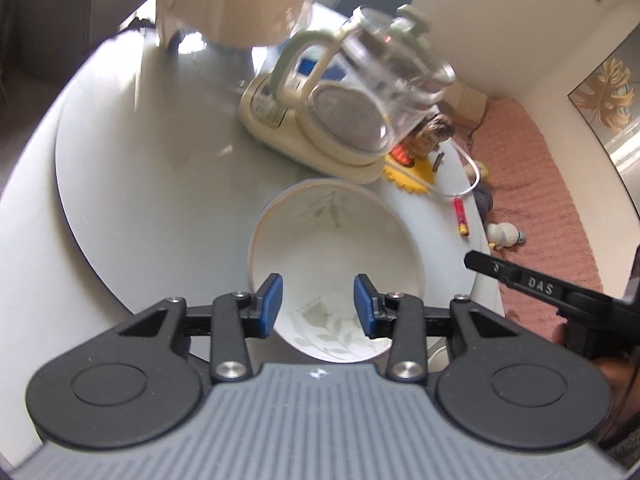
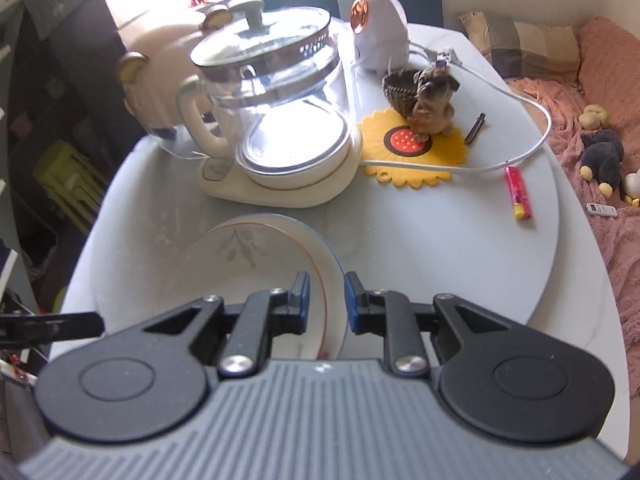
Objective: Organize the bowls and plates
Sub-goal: 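Lower the leaf plate onto the stack and open both grippers, then move both grippers to the small white bowl and clamp its rim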
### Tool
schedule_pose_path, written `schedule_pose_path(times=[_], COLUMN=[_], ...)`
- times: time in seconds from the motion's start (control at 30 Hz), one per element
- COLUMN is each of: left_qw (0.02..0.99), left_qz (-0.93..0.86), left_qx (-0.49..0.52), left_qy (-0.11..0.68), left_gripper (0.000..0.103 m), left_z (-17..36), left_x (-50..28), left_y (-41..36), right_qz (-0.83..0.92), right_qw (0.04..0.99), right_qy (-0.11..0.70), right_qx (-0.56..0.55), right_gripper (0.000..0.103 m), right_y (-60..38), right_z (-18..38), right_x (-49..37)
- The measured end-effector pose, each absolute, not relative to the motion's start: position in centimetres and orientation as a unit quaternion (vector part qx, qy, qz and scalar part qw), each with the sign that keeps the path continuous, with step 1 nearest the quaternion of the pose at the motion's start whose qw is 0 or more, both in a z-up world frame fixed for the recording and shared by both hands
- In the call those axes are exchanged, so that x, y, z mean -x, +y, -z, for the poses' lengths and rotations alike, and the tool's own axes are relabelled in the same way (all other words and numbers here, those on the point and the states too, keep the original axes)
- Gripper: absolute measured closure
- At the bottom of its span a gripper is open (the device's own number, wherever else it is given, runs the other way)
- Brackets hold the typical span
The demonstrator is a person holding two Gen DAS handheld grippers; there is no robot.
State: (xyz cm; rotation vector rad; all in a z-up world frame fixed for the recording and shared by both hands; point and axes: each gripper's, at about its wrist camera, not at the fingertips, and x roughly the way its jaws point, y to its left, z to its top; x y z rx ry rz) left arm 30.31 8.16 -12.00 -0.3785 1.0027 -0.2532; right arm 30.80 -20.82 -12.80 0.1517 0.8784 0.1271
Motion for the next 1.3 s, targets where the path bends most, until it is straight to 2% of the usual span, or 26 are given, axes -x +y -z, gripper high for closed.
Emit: schedule_pose_path(times=[0.2, 0.37, 0.9, 1.0, 1.3], left_qw=[0.87, 0.854, 0.79, 0.783, 0.77], left_qz=[0.12, 0.133, 0.177, 0.175, 0.152], left_qx=[0.152, 0.141, 0.069, 0.062, 0.055], left_qy=[0.454, 0.483, 0.583, 0.594, 0.617], left_gripper=[0.059, 0.059, 0.056, 0.056, 0.054], left_z=[9.6, 10.6, 17.8, 19.2, 22.7], left_x=[-27.2, -25.7, -24.2, -25.0, -26.8], left_y=[4.5, 0.4, -11.6, -12.7, -14.7], right_qz=[-0.07, -0.067, -0.007, 0.0, -0.028], right_qw=[0.911, 0.917, 0.885, 0.873, 0.848], right_qy=[0.396, 0.381, 0.429, 0.444, 0.47], right_qx=[-0.091, -0.097, -0.18, -0.203, -0.244], right_gripper=[0.08, 0.08, 0.08, 0.071, 0.07], right_y=[-23.2, -25.7, -34.8, -35.7, -36.9], right_z=[10.3, 10.3, 17.3, 18.8, 22.1], right_x=[-26.5, -23.1, -17.2, -16.8, -17.7])
